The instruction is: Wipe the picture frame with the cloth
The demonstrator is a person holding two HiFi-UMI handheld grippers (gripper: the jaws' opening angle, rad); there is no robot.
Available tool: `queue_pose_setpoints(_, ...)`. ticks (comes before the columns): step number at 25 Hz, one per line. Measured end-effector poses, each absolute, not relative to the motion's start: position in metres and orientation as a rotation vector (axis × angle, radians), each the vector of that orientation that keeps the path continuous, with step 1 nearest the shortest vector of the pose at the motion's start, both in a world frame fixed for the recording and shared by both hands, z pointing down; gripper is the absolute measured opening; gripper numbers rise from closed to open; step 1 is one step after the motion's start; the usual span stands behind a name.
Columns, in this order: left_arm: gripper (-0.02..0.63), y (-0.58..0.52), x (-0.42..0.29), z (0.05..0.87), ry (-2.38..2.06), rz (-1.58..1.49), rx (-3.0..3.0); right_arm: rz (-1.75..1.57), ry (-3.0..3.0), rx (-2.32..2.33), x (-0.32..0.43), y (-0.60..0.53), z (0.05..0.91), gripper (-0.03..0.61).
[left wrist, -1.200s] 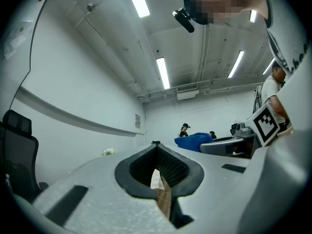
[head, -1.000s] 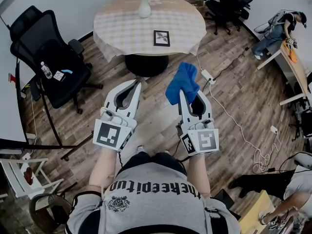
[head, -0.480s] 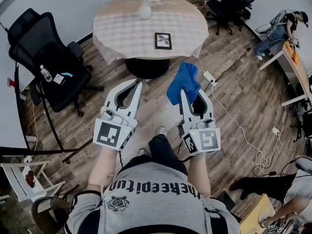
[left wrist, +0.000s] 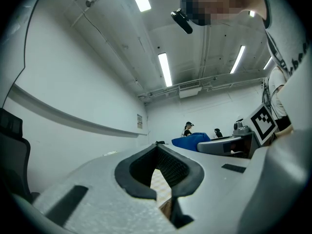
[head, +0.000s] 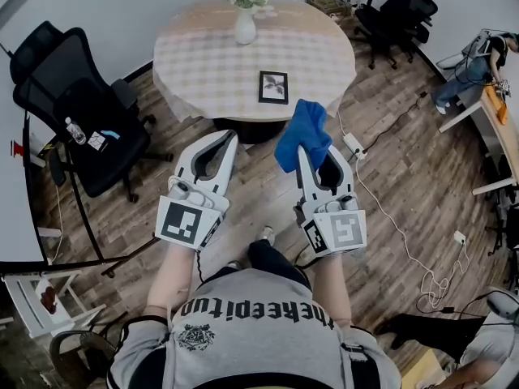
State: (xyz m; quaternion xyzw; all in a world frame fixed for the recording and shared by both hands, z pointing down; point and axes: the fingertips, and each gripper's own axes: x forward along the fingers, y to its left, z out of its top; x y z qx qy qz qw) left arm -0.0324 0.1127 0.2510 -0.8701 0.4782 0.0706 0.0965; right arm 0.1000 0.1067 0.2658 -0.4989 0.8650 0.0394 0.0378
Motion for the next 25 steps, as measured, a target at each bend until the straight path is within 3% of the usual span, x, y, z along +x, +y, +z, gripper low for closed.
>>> queue_pose_setpoints(25, 0.017, 0.005, 0.025, 0.258, 1.543, 0.184, -2.511, 0.060, 2.733, -1.371, 0.145, -0.014, 0.281, 0.127)
